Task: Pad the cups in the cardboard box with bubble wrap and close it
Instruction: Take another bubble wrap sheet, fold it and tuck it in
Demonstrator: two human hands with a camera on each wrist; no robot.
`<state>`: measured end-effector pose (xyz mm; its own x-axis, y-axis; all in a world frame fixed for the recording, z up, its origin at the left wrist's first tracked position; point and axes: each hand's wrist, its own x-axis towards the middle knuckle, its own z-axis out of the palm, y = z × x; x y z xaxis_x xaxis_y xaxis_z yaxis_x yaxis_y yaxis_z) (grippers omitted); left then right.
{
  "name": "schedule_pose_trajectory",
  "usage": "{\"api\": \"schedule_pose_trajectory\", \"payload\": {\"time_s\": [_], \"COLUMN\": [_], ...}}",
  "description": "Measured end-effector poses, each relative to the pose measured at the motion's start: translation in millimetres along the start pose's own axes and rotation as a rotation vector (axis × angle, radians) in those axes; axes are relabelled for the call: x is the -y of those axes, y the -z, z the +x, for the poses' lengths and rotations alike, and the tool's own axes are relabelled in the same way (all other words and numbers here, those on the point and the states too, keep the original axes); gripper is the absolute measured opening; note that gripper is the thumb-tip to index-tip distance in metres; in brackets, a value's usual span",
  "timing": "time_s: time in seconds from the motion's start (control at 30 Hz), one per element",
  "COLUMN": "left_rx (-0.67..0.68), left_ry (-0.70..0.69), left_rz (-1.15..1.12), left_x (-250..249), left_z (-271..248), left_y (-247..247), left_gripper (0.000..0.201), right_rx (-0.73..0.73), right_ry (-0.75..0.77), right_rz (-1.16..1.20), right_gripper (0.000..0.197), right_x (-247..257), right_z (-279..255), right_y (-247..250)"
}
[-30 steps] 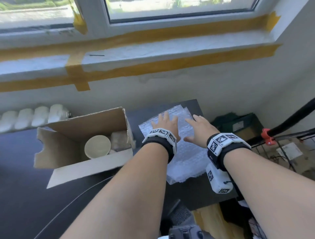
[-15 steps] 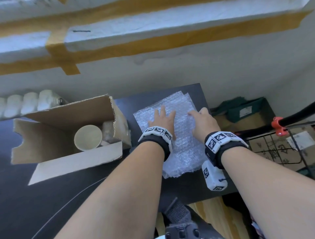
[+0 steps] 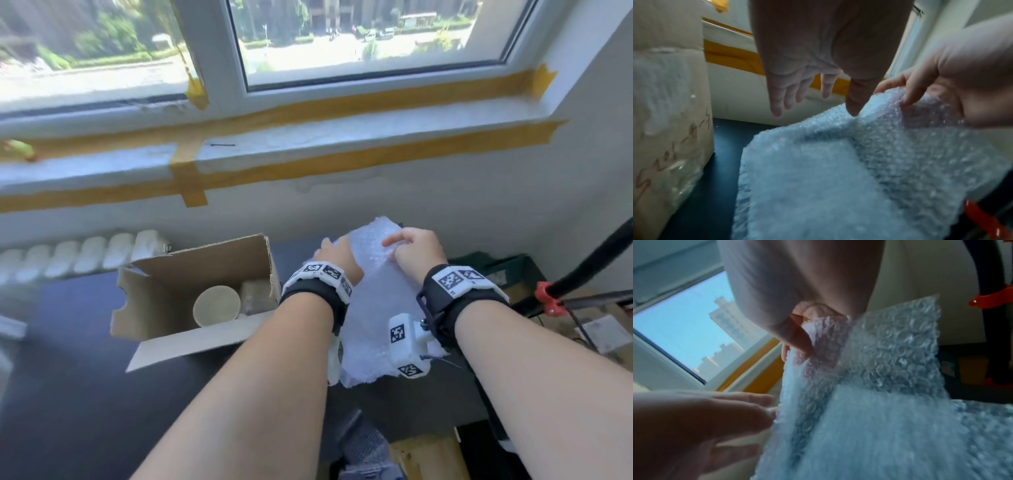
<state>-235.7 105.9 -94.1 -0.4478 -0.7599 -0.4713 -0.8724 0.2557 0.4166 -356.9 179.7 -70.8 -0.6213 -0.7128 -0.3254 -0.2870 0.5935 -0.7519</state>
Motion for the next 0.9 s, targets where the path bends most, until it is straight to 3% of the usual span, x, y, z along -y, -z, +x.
{"api": "schedule_pose_trajectory", "payload": {"time_s": [0.13,0.23,0.33,0.43,0.53,0.63,0.7,0.77,0.83,0.9], "left_rx": [-0.022,-0.003,0.002,-0.031,-0.115,-0.198,-0.263,-0.315,-0.348,-0.342], "left_ry": [0.05,-0.059,-0.224,-0.32,-0.318,-0.279,-0.249,-0.217,-0.194,-0.163], "left_rz": [-0.257,-0.365,-0.311,-0.218,-0.187,-0.242,-0.293,-0.412,-0.573,-0.746], "left_x": [-8,-10,-6,3,13,29,41,54,67,78], "left_z": [-17,-32,-49,-61,-68,-75,-80,-86,-91,-96], "left_y": [33,55,78,97,112,123,132,143,153,160], "left_gripper": [0.075,0.075,0.058,0.054,0.02,0.033,0.034,0.02,0.012,0.018], "right_rx": [-0.103,-0.146,-0.127,-0.079,-0.032,-0.026,-0.084,-0.111,-0.021,0.147], "right_ry": [0.064,0.087,0.116,0.156,0.194,0.243,0.263,0.261,0.23,0.147], "right_rz": [0.153,0.218,0.266,0.321,0.374,0.36,0.279,0.281,0.276,0.318], "right_gripper": [0.038,0.038,0.039,0.039,0.039,0.046,0.054,0.065,0.078,0.102], "right_x": [37,58,79,98,115,127,131,134,136,140], "right_z": [-13,-19,-30,-43,-54,-56,-57,-61,-65,-70], "right_y": [17,27,30,24,17,9,5,3,-2,-13]}}
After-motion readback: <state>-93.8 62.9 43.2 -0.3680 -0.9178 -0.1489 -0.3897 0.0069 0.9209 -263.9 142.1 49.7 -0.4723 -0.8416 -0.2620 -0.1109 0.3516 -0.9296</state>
